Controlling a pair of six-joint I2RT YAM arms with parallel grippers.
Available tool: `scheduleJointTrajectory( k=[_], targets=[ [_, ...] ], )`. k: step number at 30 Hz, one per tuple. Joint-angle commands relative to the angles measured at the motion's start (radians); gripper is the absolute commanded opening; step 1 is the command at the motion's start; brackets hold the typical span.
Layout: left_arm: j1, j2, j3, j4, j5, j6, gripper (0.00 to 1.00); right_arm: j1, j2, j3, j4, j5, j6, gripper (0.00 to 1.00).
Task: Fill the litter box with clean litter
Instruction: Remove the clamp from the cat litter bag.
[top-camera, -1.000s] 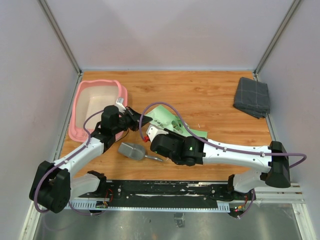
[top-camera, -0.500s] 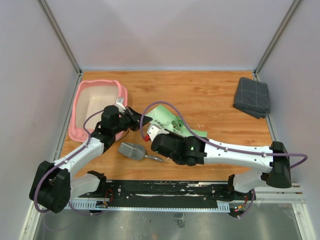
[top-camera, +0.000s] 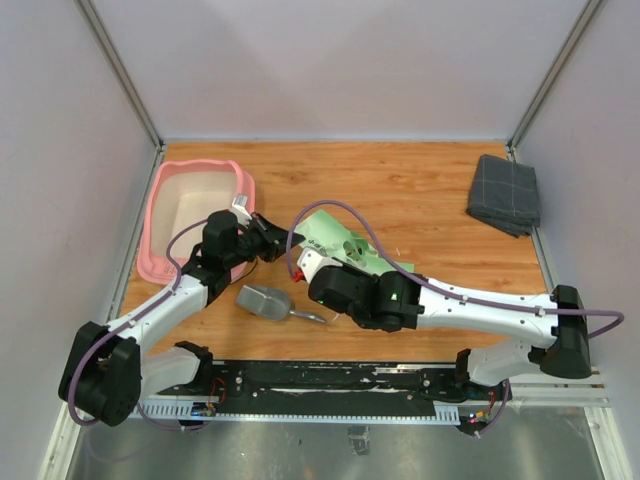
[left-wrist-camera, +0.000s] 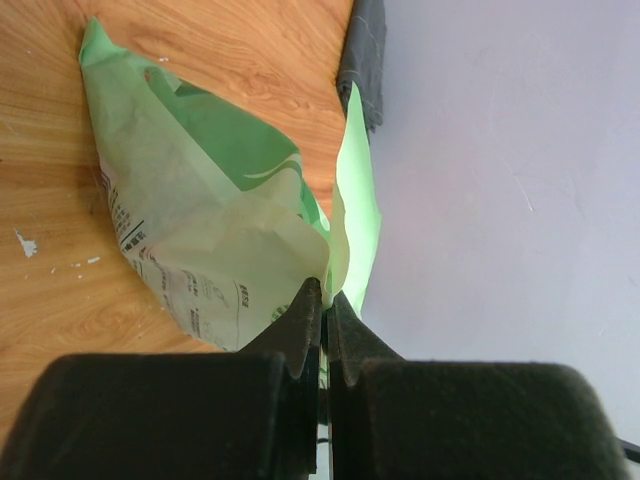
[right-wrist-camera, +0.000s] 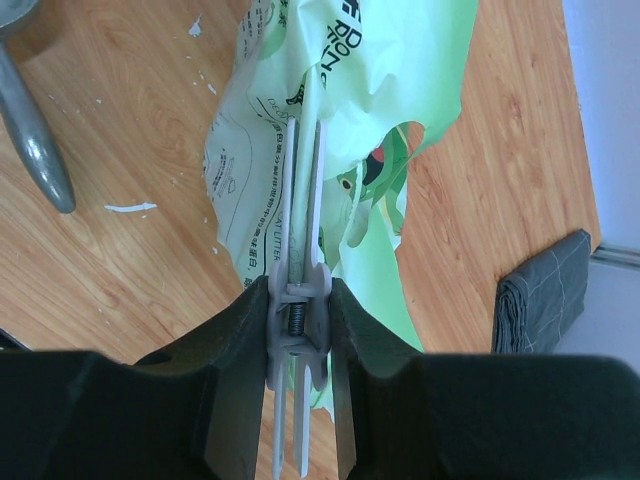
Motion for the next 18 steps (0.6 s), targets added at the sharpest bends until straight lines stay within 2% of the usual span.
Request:
scheduleJointTrajectory(
  k=[1, 18],
  targets=[
    [-0.004, -0.001, 0.006, 0.083, 0.005, 0.004, 0.0, -0.006, -0.062, -0.001, -0.005, -0.024, 0.019, 0.01],
    [-0.005, 0.0, -0.003, 0.084, -0.002, 0.009, 0.0, -0.014, -0.165, 0.007, -0.024, -0.082, 0.034, 0.01]
  ],
)
